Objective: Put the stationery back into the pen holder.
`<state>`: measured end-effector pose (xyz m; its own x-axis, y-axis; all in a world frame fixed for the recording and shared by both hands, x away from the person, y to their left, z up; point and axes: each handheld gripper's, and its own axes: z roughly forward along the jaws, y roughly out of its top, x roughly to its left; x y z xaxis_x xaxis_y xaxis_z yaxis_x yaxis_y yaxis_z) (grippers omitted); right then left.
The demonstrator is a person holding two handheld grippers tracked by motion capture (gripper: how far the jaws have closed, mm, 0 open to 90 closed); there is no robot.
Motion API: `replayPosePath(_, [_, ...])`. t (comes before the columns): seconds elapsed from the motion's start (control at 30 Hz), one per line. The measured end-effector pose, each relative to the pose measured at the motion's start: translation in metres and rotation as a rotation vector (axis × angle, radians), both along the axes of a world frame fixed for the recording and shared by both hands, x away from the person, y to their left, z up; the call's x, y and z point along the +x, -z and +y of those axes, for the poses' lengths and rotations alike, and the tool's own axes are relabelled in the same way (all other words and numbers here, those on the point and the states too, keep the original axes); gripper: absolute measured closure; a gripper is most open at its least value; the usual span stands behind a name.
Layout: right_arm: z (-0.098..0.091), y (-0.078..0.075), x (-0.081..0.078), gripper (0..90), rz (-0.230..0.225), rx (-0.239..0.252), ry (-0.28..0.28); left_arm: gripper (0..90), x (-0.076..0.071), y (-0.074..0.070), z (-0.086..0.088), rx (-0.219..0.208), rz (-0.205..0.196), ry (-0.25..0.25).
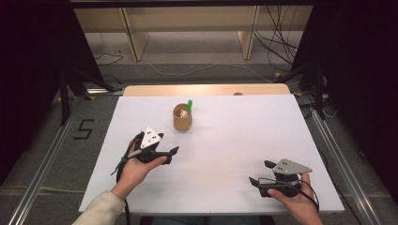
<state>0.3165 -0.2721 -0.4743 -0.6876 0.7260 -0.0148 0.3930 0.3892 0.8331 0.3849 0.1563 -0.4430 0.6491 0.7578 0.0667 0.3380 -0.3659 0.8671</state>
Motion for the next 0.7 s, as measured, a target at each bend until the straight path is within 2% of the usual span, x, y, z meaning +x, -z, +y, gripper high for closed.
replayPosePath(0.33, [0.0,0.0,-0.001,16.4,0.002,-0.001,-0.001,23.6,-0.019,0.013,0.006,0.014,0.022,0.021])
replayPosePath(0.7, [0.001,0.0,-0.001,16.5,0.004,0.002,-0.002,23.7,-0.04,0.025,0.017,0.014,0.038,0.016])
